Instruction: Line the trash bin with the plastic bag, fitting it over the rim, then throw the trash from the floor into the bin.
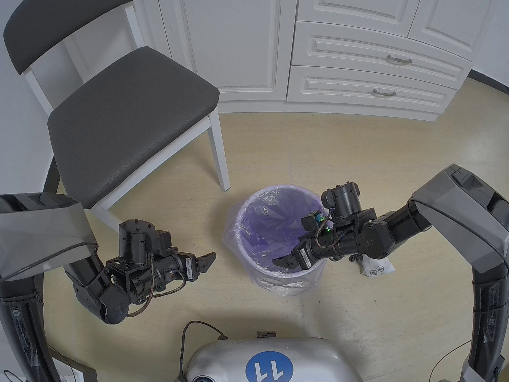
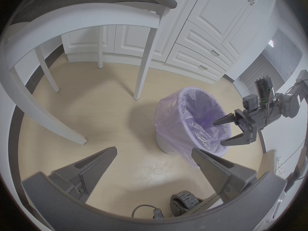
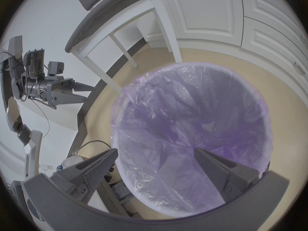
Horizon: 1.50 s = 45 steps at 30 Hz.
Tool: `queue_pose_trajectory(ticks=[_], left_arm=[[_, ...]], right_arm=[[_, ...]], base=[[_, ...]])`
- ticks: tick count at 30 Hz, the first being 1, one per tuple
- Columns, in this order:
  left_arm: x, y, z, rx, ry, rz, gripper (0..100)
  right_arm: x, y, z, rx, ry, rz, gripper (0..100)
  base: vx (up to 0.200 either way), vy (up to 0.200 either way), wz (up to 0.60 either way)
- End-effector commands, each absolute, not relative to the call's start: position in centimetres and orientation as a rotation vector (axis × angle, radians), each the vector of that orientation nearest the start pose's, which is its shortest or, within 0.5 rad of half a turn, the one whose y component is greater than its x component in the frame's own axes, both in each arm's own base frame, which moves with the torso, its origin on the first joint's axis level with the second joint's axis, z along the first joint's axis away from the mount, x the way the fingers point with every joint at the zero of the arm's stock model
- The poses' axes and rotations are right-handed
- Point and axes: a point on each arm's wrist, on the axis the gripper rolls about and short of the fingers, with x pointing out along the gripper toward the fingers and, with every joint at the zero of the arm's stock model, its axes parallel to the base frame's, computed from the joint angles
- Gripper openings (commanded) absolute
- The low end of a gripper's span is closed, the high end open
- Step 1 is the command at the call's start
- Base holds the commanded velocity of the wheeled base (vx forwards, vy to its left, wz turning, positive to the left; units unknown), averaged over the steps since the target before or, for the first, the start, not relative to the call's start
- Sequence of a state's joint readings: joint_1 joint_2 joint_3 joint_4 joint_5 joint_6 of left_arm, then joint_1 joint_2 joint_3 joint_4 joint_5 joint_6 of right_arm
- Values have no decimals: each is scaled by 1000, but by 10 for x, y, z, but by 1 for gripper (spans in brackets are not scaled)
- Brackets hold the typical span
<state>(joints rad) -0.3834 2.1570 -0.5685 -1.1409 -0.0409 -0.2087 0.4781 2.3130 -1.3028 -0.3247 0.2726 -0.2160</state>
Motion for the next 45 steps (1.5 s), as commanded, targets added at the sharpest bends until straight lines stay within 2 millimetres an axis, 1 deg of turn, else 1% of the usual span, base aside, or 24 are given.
queue_pose_trajectory(ticks=[1, 2, 11, 16, 21, 22, 23, 25, 26, 30, 31, 32, 34, 35, 38, 40, 41, 42, 45], left_arm=[[307, -125, 28, -128, 486, -367, 100], [307, -125, 29, -128, 485, -367, 100], [307, -125, 29, -129, 484, -369, 100], [307, -125, 30, -131, 482, -369, 100], [306, -125, 30, -131, 481, -369, 100], [306, -125, 30, -131, 479, -369, 100], [306, -125, 30, -132, 476, -370, 100], [307, -125, 29, -132, 473, -370, 100], [306, -125, 29, -133, 464, -371, 100], [306, -125, 30, -135, 463, -371, 100], [305, -126, 29, -134, 464, -371, 100], [305, -126, 29, -134, 466, -372, 100], [305, -126, 29, -132, 466, -373, 100], [305, -126, 29, -132, 466, -373, 100], [305, -126, 28, -131, 470, -372, 100], [305, -126, 27, -131, 472, -373, 100], [305, -126, 27, -131, 472, -373, 100], [305, -126, 27, -130, 473, -373, 100], [305, -126, 25, -130, 476, -373, 100]], right_arm=[[390, 206, 36, -266, 642, 795, 100], [391, 206, 35, -262, 642, 802, 0], [390, 207, 40, -252, 635, 812, 0], [386, 205, 49, -249, 623, 812, 0], [373, 204, 58, -253, 622, 824, 0], [364, 207, 61, -260, 625, 840, 0], [360, 208, 63, -263, 624, 847, 0], [356, 208, 63, -264, 622, 851, 0], [351, 208, 60, -274, 613, 859, 0], [347, 208, 55, -272, 601, 862, 0], [339, 210, 50, -286, 610, 873, 0], [336, 212, 49, -289, 600, 877, 0], [339, 213, 48, -286, 560, 872, 0], [342, 215, 49, -278, 533, 869, 100], [356, 214, 47, -262, 491, 849, 100], [367, 213, 41, -258, 493, 834, 100], [367, 213, 41, -258, 493, 834, 100], [374, 212, 34, -256, 500, 824, 100], [381, 212, 22, -256, 515, 819, 100]], base=[[0, 0, 0], [0, 0, 0], [0, 0, 0], [0, 0, 0], [0, 0, 0], [0, 0, 0], [0, 0, 0], [0, 0, 0], [0, 0, 0], [0, 0, 0], [0, 0, 0], [0, 0, 0], [0, 0, 0], [0, 0, 0], [0, 0, 0], [0, 0, 0], [0, 0, 0], [0, 0, 0], [0, 0, 0]])
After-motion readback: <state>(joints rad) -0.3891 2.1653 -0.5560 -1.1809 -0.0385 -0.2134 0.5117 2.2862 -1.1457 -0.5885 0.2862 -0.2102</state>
